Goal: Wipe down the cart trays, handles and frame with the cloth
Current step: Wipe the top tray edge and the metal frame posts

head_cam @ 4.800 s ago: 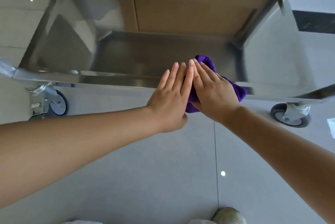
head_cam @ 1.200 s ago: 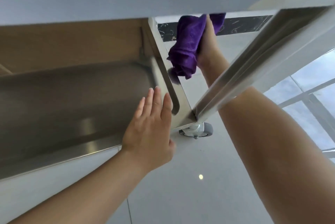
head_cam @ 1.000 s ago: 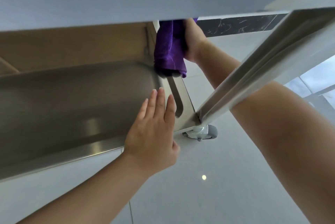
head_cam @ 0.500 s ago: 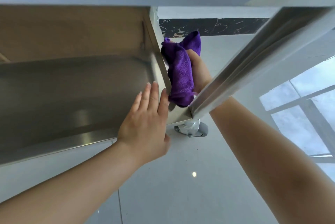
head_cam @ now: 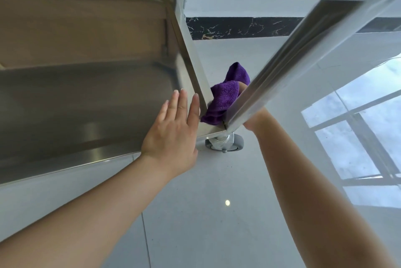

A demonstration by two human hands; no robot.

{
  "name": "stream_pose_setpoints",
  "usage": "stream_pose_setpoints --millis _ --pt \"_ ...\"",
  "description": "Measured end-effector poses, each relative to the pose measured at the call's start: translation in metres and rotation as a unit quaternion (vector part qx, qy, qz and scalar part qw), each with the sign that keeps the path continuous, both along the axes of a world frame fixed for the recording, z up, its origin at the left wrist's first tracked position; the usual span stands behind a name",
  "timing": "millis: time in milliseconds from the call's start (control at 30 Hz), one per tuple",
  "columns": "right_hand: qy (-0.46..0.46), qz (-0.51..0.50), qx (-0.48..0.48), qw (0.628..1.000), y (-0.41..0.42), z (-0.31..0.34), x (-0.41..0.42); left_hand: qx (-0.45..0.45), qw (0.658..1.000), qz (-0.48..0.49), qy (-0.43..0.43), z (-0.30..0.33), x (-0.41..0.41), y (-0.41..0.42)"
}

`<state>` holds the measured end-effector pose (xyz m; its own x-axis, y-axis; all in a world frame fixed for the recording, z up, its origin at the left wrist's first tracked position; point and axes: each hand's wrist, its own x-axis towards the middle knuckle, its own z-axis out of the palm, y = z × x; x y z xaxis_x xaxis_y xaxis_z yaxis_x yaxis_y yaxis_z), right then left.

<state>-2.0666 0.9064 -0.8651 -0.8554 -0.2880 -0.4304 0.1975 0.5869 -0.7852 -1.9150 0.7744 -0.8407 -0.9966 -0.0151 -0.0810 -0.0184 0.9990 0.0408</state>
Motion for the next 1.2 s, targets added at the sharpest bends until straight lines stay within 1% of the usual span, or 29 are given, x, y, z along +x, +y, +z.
stream_pose_setpoints --millis 67,100,167,200,233,267,333,367,433,500,567,600,633,667,700,733,800,867,933,1067,1200 --pt "0.000 -0.047 -0.012 0.999 0.006 0.020 0.004 0.004 1.000 -0.004 0.001 0.002 -0.001 -0.002" --pt "0.005 -0.093 -0.035 0.995 0.010 0.032 0.012 0.003 1.000 -0.007 -0.001 0.002 -0.001 -0.003" --pt "0.007 -0.184 -0.087 0.979 0.019 0.044 0.029 0.010 1.000 -0.014 0.001 0.002 -0.001 -0.004" --pt "0.006 -0.226 -0.130 0.965 0.022 0.045 0.038 0.016 1.000 -0.020 0.006 0.001 -0.001 -0.005" --pt "0.003 -0.276 -0.175 0.945 0.024 0.047 0.052 0.030 0.999 -0.029 0.025 0.000 0.000 -0.005" --pt "0.018 -0.332 -0.217 0.918 0.025 0.045 0.065 0.046 0.996 -0.045 0.060 -0.001 0.001 -0.007" --pt "0.099 -0.438 -0.267 0.853 0.023 0.044 0.103 0.072 0.987 -0.074 0.120 -0.004 0.004 -0.010" --pt "0.157 -0.454 -0.271 0.834 0.020 0.045 0.123 0.095 0.982 -0.087 0.141 -0.005 0.005 -0.013" --pt "0.286 -0.401 -0.261 0.830 0.009 0.047 0.158 0.121 0.975 -0.103 0.153 -0.002 0.010 -0.019" --pt "0.393 -0.283 -0.260 0.835 -0.003 0.042 0.175 0.104 0.977 -0.103 0.156 0.006 0.017 -0.033" --pt "0.500 -0.120 -0.186 0.837 -0.014 0.032 0.169 0.047 0.984 -0.106 0.137 0.012 0.028 -0.054" --pt "0.528 -0.038 -0.128 0.838 -0.023 0.028 0.163 0.026 0.986 -0.106 0.123 0.014 0.036 -0.066" --pt "0.523 0.024 -0.064 0.849 -0.031 0.025 0.153 0.012 0.988 -0.105 0.112 0.013 0.044 -0.077" --pt "0.485 0.059 0.001 0.873 -0.039 0.025 0.143 -0.004 0.990 -0.101 0.100 0.011 0.053 -0.088" --pt "0.431 0.071 0.065 0.897 -0.048 0.029 0.134 -0.023 0.991 -0.094 0.089 0.009 0.061 -0.098" --pt "0.388 0.074 0.128 0.910 -0.057 0.032 0.125 -0.040 0.992 -0.085 0.079 0.007 0.069 -0.106" --pt "0.327 0.067 0.225 0.915 -0.071 0.037 0.109 -0.057 0.994 -0.063 0.066 0.004 0.082 -0.121" --pt "0.282 0.075 0.288 0.912 -0.084 0.041 0.100 -0.057 0.996 -0.031 0.065 0.003 0.096 -0.136" --pt "0.278 0.087 0.314 0.904 -0.096 0.042 0.104 -0.057 0.996 -0.006 0.064 0.003 0.115 -0.150" --pt "0.292 0.109 0.279 0.908 -0.132 0.039 0.136 -0.063 0.996 -0.005 0.060 -0.002 0.161 -0.180" --pt "0.300 0.137 0.276 0.903 -0.169 0.043 0.164 -0.050 0.997 0.030 0.056 -0.006 0.194 -0.208"
